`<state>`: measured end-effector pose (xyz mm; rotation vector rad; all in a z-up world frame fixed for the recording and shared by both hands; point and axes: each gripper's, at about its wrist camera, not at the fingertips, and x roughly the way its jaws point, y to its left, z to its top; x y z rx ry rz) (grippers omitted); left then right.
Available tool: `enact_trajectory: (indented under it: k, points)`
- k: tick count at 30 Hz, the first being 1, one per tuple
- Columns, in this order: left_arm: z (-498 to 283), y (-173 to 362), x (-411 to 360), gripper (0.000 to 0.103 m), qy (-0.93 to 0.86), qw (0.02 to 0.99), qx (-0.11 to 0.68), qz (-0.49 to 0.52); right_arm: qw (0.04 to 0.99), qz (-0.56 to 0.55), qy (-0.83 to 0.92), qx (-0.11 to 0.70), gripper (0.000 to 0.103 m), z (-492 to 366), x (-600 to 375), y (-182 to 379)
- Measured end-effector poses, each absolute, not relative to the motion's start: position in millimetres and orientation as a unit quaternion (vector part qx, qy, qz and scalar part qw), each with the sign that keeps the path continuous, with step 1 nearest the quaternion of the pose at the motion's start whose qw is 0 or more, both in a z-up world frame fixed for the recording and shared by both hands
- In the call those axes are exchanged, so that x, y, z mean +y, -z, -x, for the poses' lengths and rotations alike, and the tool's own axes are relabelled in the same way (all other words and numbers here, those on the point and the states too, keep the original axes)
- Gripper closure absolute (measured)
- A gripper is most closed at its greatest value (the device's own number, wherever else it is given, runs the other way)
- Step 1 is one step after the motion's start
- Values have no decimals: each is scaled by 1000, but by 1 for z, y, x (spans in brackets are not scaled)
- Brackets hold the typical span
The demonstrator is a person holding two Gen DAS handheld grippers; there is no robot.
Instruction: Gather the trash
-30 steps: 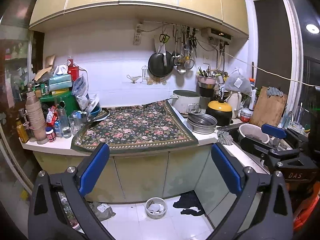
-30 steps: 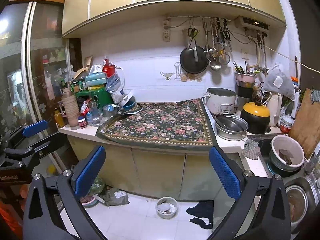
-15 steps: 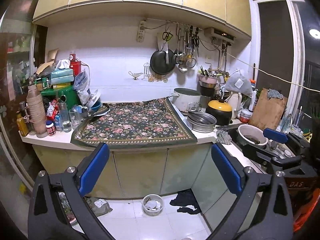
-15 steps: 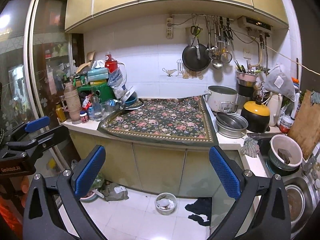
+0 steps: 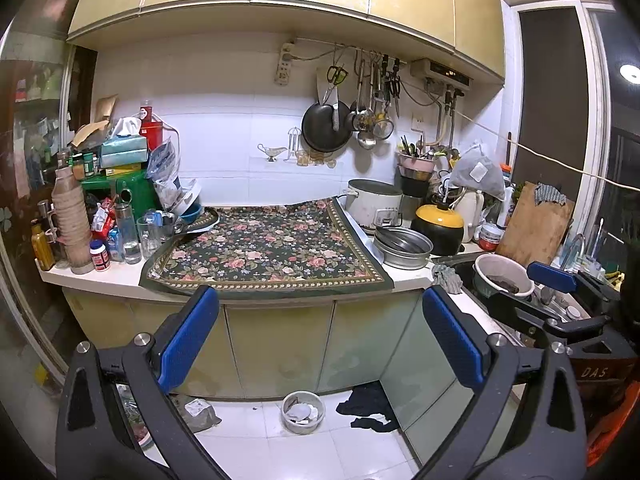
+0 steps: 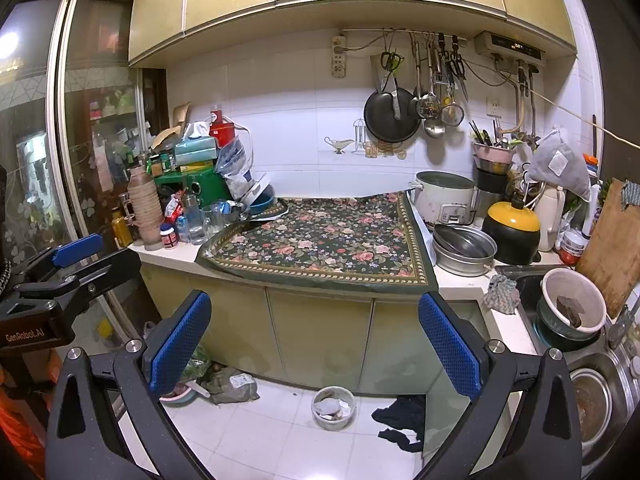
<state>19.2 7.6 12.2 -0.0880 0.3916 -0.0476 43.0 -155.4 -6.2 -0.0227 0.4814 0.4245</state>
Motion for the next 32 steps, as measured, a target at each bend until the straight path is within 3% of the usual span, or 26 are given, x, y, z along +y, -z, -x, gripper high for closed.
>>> enact_trajectory:
  k: [32]
  points:
    - [-62,-7,-1,1,17,976,211,60,948,-5,-200,249,0,-72,-136,8]
